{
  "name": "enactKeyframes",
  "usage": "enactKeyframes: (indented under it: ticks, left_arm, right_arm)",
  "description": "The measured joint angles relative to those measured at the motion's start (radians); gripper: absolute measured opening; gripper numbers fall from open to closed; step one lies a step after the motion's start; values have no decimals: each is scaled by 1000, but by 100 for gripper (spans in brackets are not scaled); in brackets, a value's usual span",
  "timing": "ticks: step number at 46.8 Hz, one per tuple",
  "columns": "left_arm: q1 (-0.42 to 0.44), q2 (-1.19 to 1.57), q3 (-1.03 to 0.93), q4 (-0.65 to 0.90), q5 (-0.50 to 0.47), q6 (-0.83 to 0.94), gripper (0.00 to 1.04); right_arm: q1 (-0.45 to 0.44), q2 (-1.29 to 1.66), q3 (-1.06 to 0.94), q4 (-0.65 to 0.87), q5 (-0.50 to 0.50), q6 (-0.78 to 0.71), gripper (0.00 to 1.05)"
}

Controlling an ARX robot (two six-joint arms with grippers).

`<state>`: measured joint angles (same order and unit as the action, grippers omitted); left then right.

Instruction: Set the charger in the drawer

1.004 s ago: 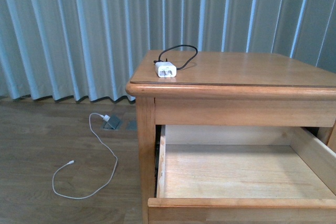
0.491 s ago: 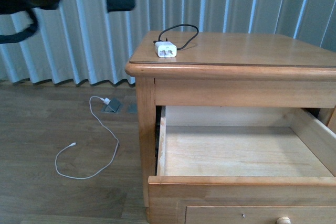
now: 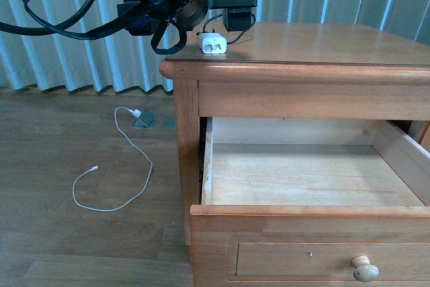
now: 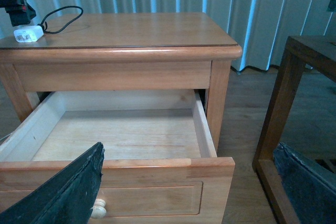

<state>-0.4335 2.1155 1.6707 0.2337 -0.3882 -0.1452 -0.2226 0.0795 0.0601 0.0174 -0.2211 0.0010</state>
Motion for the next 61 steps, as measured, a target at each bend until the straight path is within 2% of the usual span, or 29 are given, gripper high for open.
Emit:
enactKeyframes:
  ticks: [20,28,29,31,35,38,51,61]
  left_arm:
    - [-23,122,171,-191,26,69,97]
    - [-26,122,174,-202,13,98,71]
    - [-26,122,174,-203,11,100,64]
    - [-26,122,174,-203,11,101,60]
    - [-26,119,162,-192,10,100,46]
    - [-26,109,145,-177,11,100,40]
    - [-26,-6,-33,-62,42,101,40]
    - [-40,-303,-329,25,103,125,40]
  right_arm:
    - [0,0,0,0,0,0,96]
    - [0,0,0,0,0,0,96]
    - [0,0,0,0,0,0,96]
    - [0,0,0,0,0,0,96]
    - [0,0,0,0,0,0,96]
    - [0,0,0,0,0,0,96]
    - [0,0,0,0,0,0,96]
    - [0,0,0,0,0,0,96]
